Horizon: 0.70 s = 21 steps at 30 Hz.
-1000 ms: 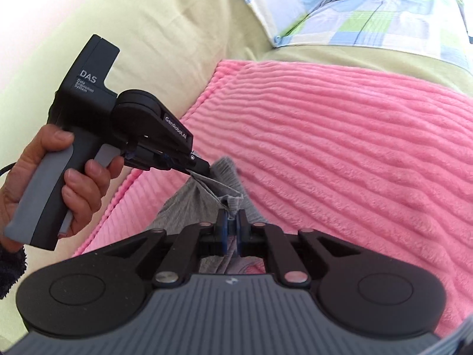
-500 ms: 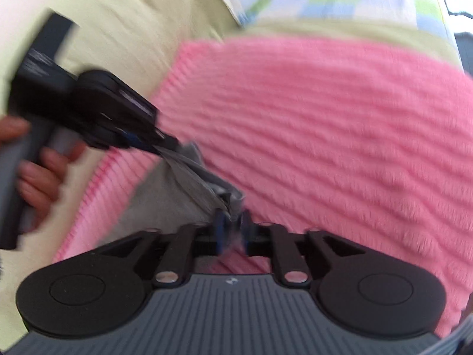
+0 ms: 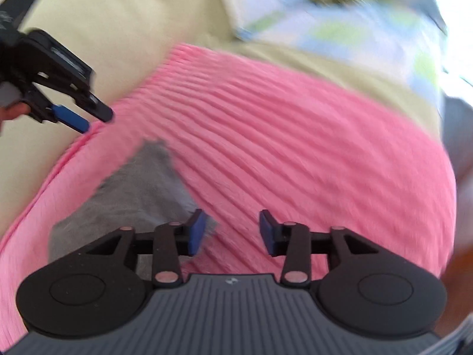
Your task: Fold clothes
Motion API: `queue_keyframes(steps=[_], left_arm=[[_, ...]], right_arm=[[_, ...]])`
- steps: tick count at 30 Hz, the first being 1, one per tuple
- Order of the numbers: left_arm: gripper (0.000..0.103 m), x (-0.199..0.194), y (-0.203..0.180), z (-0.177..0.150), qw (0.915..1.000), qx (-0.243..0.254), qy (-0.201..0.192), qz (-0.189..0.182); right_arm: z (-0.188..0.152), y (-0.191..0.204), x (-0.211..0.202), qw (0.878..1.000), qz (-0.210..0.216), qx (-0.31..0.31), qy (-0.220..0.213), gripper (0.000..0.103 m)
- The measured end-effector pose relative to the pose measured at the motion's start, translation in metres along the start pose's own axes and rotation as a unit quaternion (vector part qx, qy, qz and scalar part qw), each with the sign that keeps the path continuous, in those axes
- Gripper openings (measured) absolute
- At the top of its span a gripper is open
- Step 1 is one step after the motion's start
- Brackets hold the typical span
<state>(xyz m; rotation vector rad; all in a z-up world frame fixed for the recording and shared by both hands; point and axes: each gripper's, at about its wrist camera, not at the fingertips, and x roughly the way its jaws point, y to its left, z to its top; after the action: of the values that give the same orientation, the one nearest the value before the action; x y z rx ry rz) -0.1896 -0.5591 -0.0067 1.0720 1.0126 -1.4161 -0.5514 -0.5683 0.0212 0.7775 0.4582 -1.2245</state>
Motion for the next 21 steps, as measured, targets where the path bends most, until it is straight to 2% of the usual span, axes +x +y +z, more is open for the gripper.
queue_keyframes(steps=[3, 5, 6, 9, 10, 12, 15, 17, 18, 21], left_arm=[[0.050, 0.003, 0.023, -0.060, 0.9982, -0.053, 0.026, -0.001], [0.050, 0.009, 0.030, -0.088, 0.9969, -0.072, 0.032, 0.008], [0.050, 0.015, 0.033, -0.104, 0.9963, -0.077, 0.028, 0.026], [0.051, 0.030, 0.043, -0.126, 0.9912, -0.081, 0.032, 0.099], [0.051, 0.028, 0.048, -0.129, 0.9909, -0.087, 0.027, 0.099], [0.051, 0.011, 0.058, -0.134, 0.9907, -0.104, -0.002, 0.088], [0.047, -0.017, 0.064, -0.133, 0.9910, -0.096, -0.044, 0.082], [0.048, -0.027, 0.062, -0.126, 0.9920, -0.087, -0.077, 0.049], [0.048, -0.031, 0.057, -0.119, 0.9921, -0.078, -0.097, 0.019], [0.048, -0.021, 0.040, -0.101, 0.9908, -0.048, -0.122, -0.035]], right_arm=[[0.000, 0.015, 0.011, 0.995, 0.062, -0.068, 0.039, 0.010], [-0.004, 0.020, 0.030, 0.990, 0.065, -0.104, 0.074, 0.010], [-0.005, 0.021, 0.039, 0.986, 0.064, -0.120, 0.097, 0.010], [0.007, 0.026, 0.042, 0.979, 0.070, -0.157, 0.110, 0.011], [0.013, 0.029, 0.038, 0.977, 0.068, -0.174, 0.107, 0.013], [0.024, 0.037, 0.027, 0.972, 0.063, -0.207, 0.088, 0.019], [0.037, 0.048, 0.015, 0.964, 0.074, -0.249, 0.064, 0.020], [0.044, 0.056, 0.011, 0.958, 0.083, -0.270, 0.052, 0.019], [0.048, 0.061, 0.020, 0.952, 0.092, -0.286, 0.053, 0.018], [0.059, 0.074, 0.046, 0.942, 0.128, -0.306, 0.045, 0.013]])
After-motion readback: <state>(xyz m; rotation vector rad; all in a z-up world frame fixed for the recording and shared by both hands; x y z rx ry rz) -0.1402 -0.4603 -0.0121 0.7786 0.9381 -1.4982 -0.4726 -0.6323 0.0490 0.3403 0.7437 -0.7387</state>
